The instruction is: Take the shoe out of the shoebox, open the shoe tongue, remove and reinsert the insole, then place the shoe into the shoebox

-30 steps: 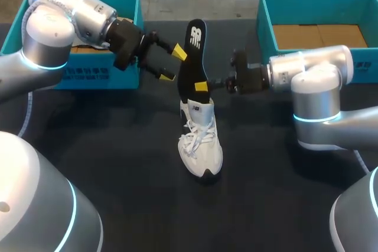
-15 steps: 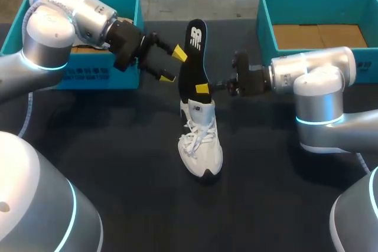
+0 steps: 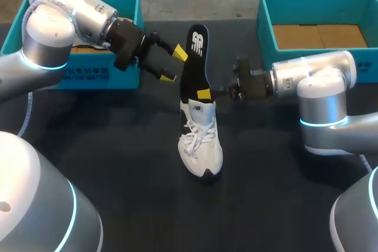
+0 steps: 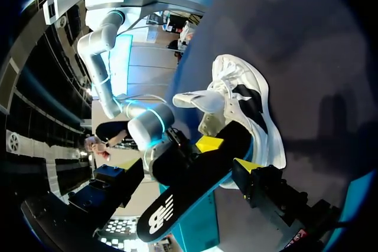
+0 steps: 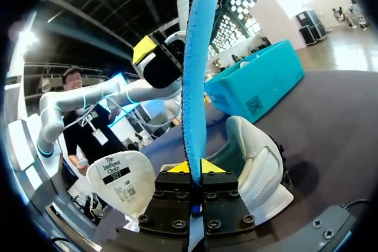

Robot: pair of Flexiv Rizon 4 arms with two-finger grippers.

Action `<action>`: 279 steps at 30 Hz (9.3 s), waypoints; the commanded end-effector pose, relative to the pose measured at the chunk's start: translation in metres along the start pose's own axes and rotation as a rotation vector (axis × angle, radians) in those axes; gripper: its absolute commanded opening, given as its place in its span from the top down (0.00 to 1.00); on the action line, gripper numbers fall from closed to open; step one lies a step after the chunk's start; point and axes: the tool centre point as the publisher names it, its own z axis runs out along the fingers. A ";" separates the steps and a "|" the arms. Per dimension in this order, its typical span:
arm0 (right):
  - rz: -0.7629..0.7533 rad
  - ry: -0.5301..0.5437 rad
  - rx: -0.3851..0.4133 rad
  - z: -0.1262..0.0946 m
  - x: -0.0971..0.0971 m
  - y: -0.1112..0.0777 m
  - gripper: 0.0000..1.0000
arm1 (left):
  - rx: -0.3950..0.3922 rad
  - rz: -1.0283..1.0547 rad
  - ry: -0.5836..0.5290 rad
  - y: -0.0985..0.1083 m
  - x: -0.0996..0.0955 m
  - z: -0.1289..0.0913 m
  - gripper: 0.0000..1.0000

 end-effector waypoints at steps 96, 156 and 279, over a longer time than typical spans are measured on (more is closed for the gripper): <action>0.044 0.055 0.315 0.013 -0.007 0.023 1.00 | 0.001 -0.013 0.018 -0.007 0.006 -0.003 0.00; 0.092 0.012 0.261 0.012 0.001 0.001 1.00 | -0.010 -0.019 0.015 -0.020 0.005 0.002 0.00; 0.203 -0.101 0.465 0.012 0.012 0.006 0.68 | -0.024 -0.020 -0.005 -0.026 0.010 0.000 0.00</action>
